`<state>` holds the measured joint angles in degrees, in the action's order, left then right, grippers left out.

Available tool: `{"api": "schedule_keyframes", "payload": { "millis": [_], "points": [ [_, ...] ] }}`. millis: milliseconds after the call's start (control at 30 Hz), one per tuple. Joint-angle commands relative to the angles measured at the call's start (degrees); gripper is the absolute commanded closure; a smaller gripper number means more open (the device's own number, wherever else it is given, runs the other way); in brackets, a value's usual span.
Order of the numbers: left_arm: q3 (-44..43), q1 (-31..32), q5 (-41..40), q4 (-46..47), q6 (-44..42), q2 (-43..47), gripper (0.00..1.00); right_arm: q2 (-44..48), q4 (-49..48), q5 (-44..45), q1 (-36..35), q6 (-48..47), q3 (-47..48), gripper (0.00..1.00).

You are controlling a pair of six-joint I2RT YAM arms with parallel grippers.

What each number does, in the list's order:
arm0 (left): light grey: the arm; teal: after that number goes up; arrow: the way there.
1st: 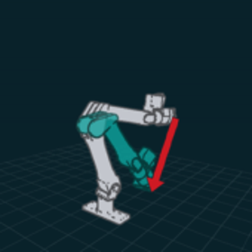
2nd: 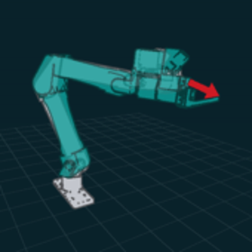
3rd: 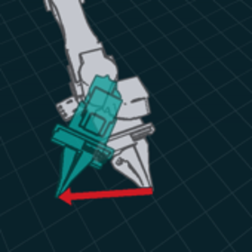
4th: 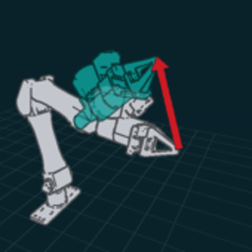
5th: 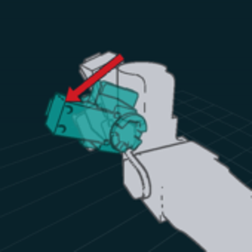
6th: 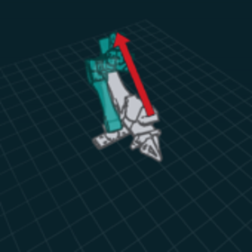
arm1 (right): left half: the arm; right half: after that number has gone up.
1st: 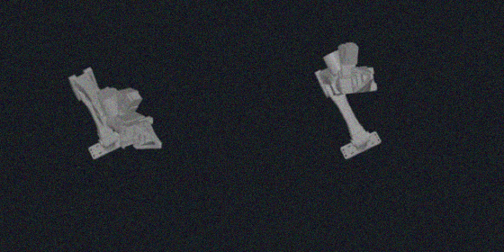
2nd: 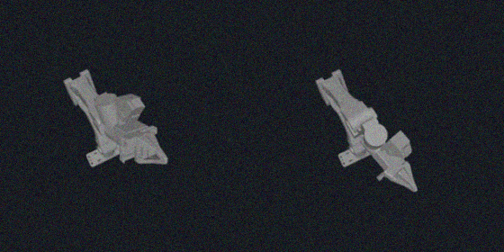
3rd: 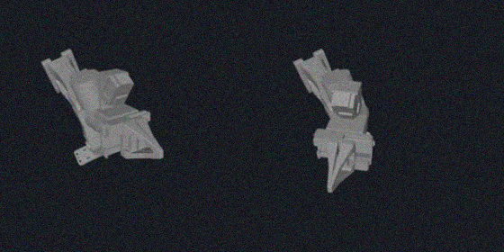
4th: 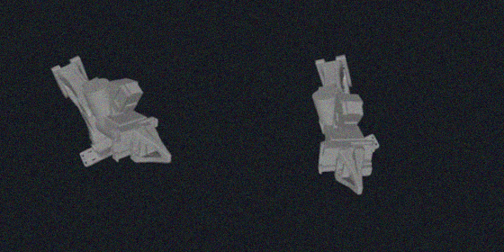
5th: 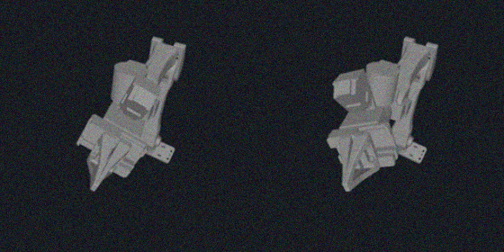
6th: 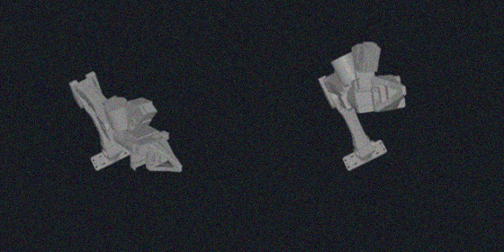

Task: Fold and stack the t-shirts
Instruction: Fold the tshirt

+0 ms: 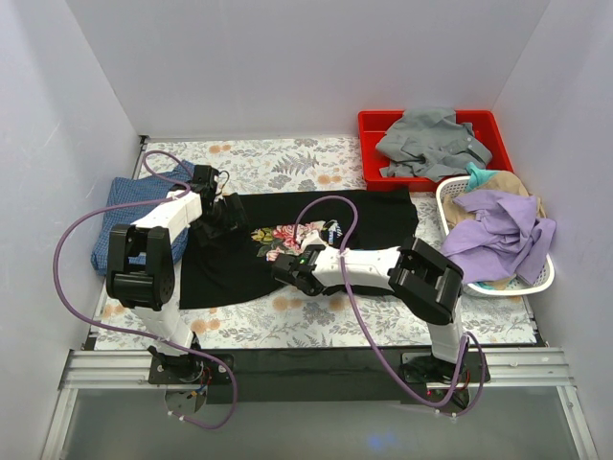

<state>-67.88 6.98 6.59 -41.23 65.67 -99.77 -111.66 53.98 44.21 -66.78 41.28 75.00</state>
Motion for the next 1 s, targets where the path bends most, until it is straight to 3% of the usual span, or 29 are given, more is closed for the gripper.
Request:
{"api": "schedule_keyframes", "payload": {
  "millis": [0, 33, 233, 400, 600, 967],
  "points": [
    [0.90, 0.22, -0.53, 1.15, 0.34, 3.26, 0.02, 4.68, 1.92, 3.96, -0.10, 3.28, -1.08, 0.70],
    [0.99, 0.22, -0.26, 1.33, 0.34, 3.61, 0.02, 5.65, 1.92, 3.96, -0.01, 3.28, -1.26, 0.80],
    [0.82, 0.22, -0.52, 0.81, -0.10, 3.18, 0.02, 12.42, 7.61, 3.08, 0.16, 4.59, -3.02, 0.90],
    [0.99, 0.22, -0.17, 0.80, -0.37, 3.09, 0.02, 16.81, 12.47, 2.99, 1.92, 6.10, -4.86, 0.92],
    [0.29, 0.22, 0.09, 0.28, -0.81, 2.82, 0.02, 14.19, 14.13, 5.45, 8.59, 3.99, -3.90, 0.92],
    [-0.68, 0.31, -0.52, -0.25, -1.07, 1.59, 0.02, 4.53, 13.88, 14.41, 18.62, -6.53, 11.37, 0.91]
  ]
}}
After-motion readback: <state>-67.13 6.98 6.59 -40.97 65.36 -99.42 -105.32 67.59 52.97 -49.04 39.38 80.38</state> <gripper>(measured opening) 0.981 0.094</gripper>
